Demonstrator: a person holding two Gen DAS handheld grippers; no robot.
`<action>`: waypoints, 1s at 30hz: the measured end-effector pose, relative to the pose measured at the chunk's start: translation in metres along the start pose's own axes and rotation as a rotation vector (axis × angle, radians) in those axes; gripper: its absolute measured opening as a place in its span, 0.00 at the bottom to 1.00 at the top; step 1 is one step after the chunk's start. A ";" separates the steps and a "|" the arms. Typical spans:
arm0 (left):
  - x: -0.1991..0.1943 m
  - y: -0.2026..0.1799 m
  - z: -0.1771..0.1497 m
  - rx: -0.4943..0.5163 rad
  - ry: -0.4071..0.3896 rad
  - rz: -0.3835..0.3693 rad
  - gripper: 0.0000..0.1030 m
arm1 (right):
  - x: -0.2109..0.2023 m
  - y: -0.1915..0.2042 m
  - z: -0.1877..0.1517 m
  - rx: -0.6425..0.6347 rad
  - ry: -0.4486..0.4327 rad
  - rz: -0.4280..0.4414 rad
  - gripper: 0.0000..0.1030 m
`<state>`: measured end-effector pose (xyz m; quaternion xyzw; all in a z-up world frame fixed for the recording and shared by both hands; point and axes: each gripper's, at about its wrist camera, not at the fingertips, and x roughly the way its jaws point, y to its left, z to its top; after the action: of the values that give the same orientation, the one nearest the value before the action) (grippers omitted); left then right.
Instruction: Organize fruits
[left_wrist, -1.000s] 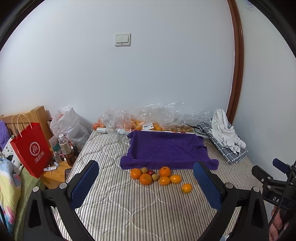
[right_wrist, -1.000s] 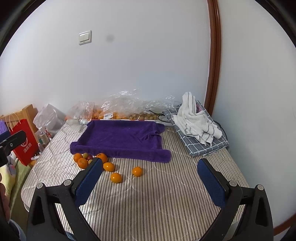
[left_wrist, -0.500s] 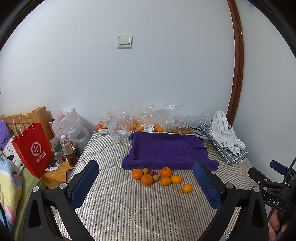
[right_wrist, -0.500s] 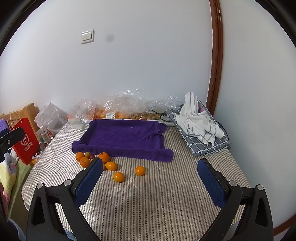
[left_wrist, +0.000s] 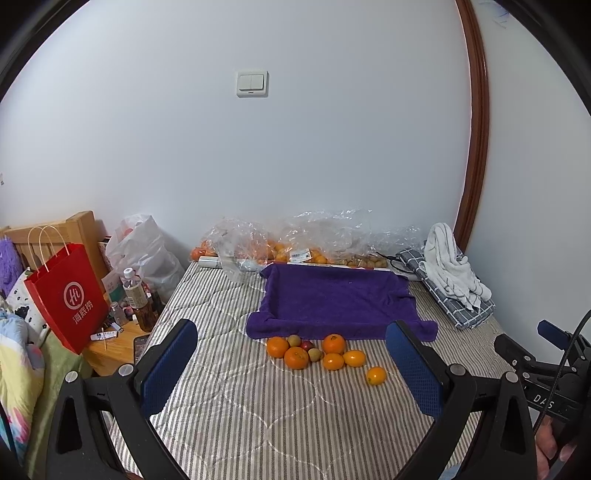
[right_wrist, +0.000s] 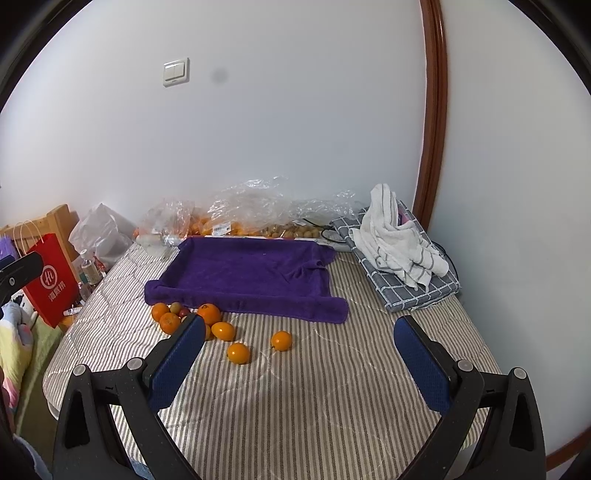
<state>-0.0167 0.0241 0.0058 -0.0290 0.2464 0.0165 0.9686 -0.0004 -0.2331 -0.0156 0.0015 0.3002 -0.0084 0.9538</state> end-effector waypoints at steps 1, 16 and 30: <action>0.000 0.001 0.000 -0.003 0.002 0.000 1.00 | 0.000 0.000 0.000 0.002 0.000 0.002 0.98; 0.009 0.008 -0.003 -0.012 0.019 -0.005 1.00 | 0.012 0.008 -0.005 -0.015 0.023 -0.004 0.98; 0.015 0.014 -0.005 -0.028 0.033 -0.007 1.00 | 0.019 0.012 -0.008 -0.019 0.036 0.002 0.98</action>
<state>-0.0064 0.0382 -0.0066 -0.0436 0.2619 0.0163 0.9640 0.0110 -0.2216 -0.0331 -0.0074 0.3172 -0.0047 0.9483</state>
